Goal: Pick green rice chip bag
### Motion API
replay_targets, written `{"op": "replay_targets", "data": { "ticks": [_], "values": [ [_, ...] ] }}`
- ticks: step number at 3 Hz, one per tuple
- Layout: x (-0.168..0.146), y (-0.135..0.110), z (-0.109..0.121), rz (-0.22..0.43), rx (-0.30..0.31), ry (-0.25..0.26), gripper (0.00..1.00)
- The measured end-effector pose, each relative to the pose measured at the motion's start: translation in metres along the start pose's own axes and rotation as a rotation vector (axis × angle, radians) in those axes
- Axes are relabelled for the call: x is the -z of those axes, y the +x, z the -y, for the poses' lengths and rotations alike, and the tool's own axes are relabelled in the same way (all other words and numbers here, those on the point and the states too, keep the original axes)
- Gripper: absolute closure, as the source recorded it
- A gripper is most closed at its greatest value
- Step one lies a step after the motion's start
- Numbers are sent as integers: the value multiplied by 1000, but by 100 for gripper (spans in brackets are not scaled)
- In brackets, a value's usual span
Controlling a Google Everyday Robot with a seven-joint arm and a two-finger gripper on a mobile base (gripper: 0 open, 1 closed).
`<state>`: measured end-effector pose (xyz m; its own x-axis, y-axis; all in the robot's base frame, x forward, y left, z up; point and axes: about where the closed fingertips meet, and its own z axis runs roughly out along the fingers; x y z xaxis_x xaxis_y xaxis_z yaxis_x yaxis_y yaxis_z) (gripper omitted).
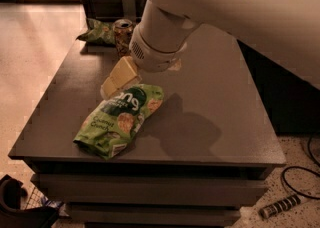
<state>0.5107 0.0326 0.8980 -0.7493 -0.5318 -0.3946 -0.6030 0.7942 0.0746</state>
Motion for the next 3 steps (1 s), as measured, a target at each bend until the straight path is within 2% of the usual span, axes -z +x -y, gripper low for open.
{"op": "replay_targets", "data": {
  "ticks": [2, 3],
  "values": [
    [-37, 3, -19, -130, -193, 108, 0],
    [-56, 4, -39, -220, -359, 156, 0]
  ]
}}
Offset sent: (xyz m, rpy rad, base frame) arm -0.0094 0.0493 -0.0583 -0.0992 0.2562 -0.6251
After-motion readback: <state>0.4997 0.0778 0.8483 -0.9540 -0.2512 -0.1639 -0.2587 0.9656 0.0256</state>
